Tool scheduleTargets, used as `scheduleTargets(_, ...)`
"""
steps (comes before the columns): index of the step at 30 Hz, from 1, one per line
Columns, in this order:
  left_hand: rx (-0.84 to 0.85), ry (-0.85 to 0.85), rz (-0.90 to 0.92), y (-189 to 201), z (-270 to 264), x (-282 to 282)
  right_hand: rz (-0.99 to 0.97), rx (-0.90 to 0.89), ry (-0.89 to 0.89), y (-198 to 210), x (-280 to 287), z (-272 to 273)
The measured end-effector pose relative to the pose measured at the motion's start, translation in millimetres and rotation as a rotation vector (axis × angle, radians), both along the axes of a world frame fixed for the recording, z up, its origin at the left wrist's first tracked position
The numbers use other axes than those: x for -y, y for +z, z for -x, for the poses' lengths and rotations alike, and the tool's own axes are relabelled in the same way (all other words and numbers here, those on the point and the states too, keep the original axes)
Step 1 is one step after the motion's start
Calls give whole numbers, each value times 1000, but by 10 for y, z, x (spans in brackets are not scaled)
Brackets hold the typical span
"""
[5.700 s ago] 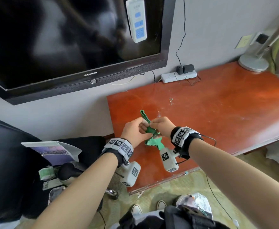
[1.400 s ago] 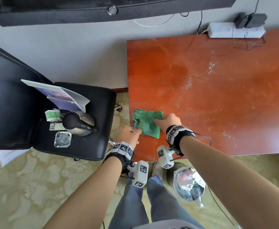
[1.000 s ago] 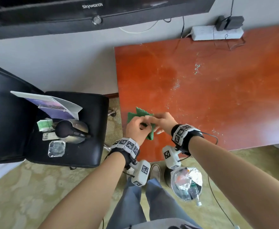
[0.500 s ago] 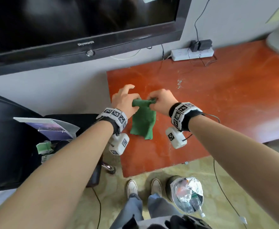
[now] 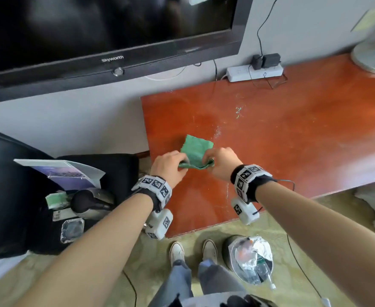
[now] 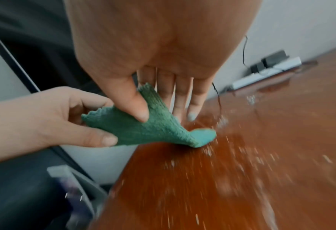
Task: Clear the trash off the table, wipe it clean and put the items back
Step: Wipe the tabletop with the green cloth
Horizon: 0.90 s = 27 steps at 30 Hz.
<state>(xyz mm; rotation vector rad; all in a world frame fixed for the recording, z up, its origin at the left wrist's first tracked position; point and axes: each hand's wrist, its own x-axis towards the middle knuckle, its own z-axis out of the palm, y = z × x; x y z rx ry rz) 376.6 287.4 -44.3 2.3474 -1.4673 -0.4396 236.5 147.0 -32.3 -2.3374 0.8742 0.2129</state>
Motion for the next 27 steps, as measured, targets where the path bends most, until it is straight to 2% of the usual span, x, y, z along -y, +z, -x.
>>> scheduleTargets(4, -48, -38, -260, -451, 422, -451, -159, -209, 106, -477, -358, 327)
scheduleTargets(7, -200, 6, -323, -593, 504, -569, -213, -244, 129, -570, -437, 422)
scheduleTargets(9, -255, 64, -294, -589, 448, -523, -230, -231, 79, -571, -384, 398)
scheduleTargets(13, -247, 169, -179, -495, 232, -250, -287, -110, -158, -589, -132, 237)
scheduleTargets(15, -308, 248, -99, -510, 131, -120, -237, -54, -239, -654, 0, 134)
scheduleTargets(17, -422, 335, -46, -615, 76, -68, -162, -36, -263, -743, 109, 44)
scheduleTargets(18, -425, 360, -51, -678, 67, -72, -113, -40, -255, -794, 156, 15)
scheduleTargets(20, -292, 344, -147, -805, 69, -138, 64, -83, -168, -870, 174, -4)
scheduleTargets(22, -123, 249, -286, -905, 92, -265, 233, -35, -31, -899, 74, -8)
scheduleTargets(24, -3, 118, -406, -991, 125, -401, 231, 33, 179, -960, -140, 25)
scheduleTargets(26, 59, 42, -461, -1049, 140, -481, 166, -63, 423, -1081, -382, 123)
scheduleTargets(27, 61, 30, -472, -1057, 142, -488, 158, -123, 488, -1160, -478, 185)
